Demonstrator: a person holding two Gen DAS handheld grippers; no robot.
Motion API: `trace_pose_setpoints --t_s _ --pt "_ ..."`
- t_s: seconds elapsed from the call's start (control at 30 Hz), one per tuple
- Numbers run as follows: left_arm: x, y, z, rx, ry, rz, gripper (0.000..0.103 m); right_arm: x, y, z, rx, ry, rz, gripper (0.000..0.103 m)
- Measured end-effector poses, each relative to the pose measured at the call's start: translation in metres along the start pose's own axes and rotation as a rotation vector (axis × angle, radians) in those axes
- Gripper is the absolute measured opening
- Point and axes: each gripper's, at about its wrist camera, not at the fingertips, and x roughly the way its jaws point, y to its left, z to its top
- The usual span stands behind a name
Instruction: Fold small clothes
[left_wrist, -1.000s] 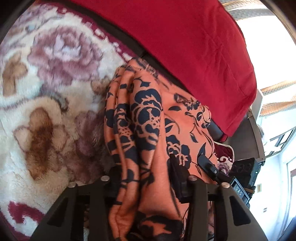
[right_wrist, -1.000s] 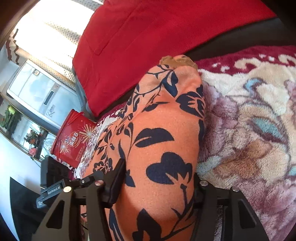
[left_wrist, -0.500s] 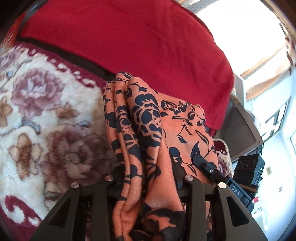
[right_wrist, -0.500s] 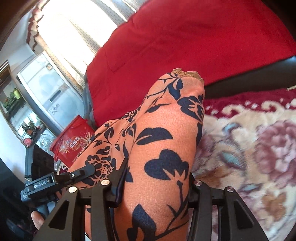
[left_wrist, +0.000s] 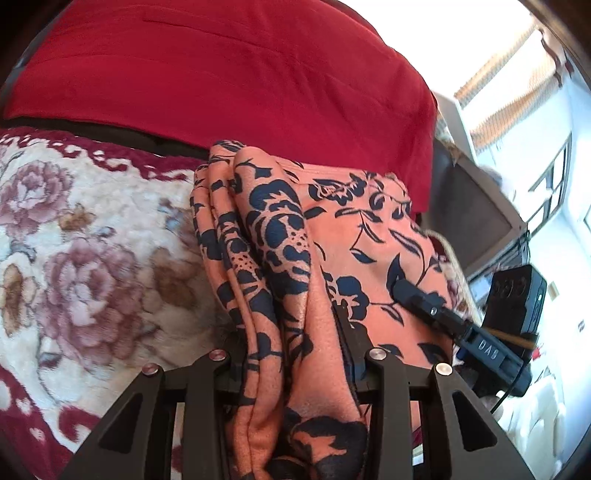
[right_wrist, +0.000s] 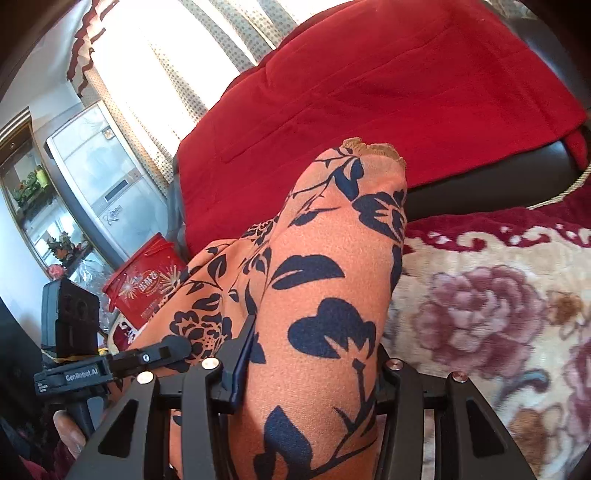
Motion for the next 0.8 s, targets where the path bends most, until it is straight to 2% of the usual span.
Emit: trace_pose_setpoints --t_s 0.23,0.37,0.47,0.53,0.67,0.77,0.8 --pt "0.025 -0.021 -0.011 0.044 0.072 0.048 0.038 -0.002 -0.037 -0.006 0.064 0.042 -0.017 0.049" --pt "0.042 -0.018 -0.022 0.049 0.148 0.123 0.038 0.014 -0.057 -0.016 0.094 0.129 -0.034 0.049" --pt "0.043 -0.015 -0.025 0.041 0.164 0.117 0.044 0.022 -0.071 -0.021 0.121 0.18 -0.063 0.058" --pt "0.038 -0.01 -0.024 0.028 0.17 0.123 0.052 0.018 -0.071 -0.018 0.128 0.176 -0.096 0.061" --pt "0.022 -0.006 -0.022 -0.016 0.141 0.148 0.056 -0.001 -0.056 -0.014 0.085 0.159 -0.192 0.061" --pt "-0.007 -0.018 -0.025 0.027 0.056 0.226 0.06 -0.032 -0.046 -0.016 0.009 0.083 -0.311 0.061" --pt "-0.018 -0.024 -0.029 0.055 0.014 0.26 0.065 -0.04 -0.042 -0.015 -0.003 0.054 -0.331 0.061"
